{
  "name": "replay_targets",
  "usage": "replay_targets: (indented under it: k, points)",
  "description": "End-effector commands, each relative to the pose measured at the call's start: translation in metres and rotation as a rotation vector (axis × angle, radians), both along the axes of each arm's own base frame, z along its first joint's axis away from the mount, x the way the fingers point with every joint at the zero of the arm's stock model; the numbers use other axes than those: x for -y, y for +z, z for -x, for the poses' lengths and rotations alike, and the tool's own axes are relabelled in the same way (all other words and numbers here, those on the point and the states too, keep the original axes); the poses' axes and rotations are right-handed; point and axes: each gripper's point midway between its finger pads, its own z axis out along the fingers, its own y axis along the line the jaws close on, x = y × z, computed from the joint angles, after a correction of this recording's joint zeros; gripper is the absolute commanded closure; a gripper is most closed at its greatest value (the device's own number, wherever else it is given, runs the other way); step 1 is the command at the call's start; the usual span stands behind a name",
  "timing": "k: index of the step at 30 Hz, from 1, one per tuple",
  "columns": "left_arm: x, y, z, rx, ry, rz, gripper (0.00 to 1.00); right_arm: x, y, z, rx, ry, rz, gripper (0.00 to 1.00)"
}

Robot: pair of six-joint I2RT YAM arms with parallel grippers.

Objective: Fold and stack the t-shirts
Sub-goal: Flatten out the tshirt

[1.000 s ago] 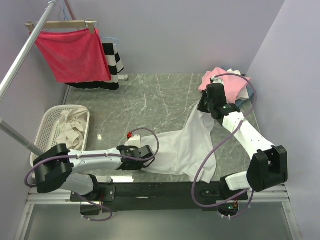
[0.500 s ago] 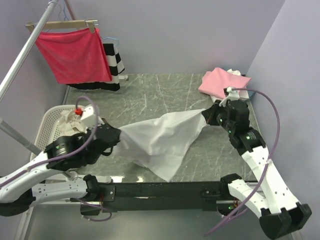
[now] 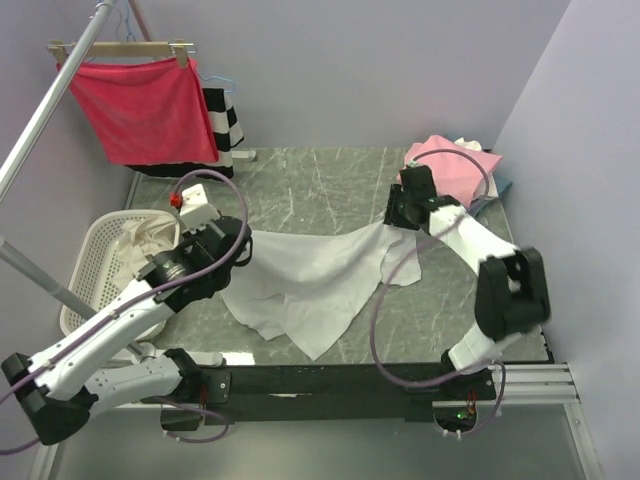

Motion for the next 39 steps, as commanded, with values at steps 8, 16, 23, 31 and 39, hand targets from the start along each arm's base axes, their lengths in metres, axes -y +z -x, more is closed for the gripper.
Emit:
replay_targets:
  k: [8,16,23,31,39]
  points:
    - [0.014,-0.055,-0.075,0.001,-0.019,-0.056,0.99,-0.021,0.031,0.013,0.095,0.076,-0.076,0.2]
    - [0.024,-0.092,-0.092,-0.06,-0.052,-0.068,0.99,-0.061,0.009,0.128,-0.005,0.167,-0.3,0.24]
    - [0.025,-0.106,-0.096,-0.074,-0.066,-0.053,0.99,-0.084,-0.019,0.186,-0.063,0.191,-0.439,0.27]
    - [0.024,-0.121,-0.095,-0.099,-0.076,-0.056,0.99,-0.109,-0.054,0.218,-0.164,0.206,-0.479,0.3]
    - [0.018,-0.128,-0.092,-0.114,-0.072,-0.055,0.99,-0.132,-0.075,0.227,-0.223,0.194,-0.488,0.3]
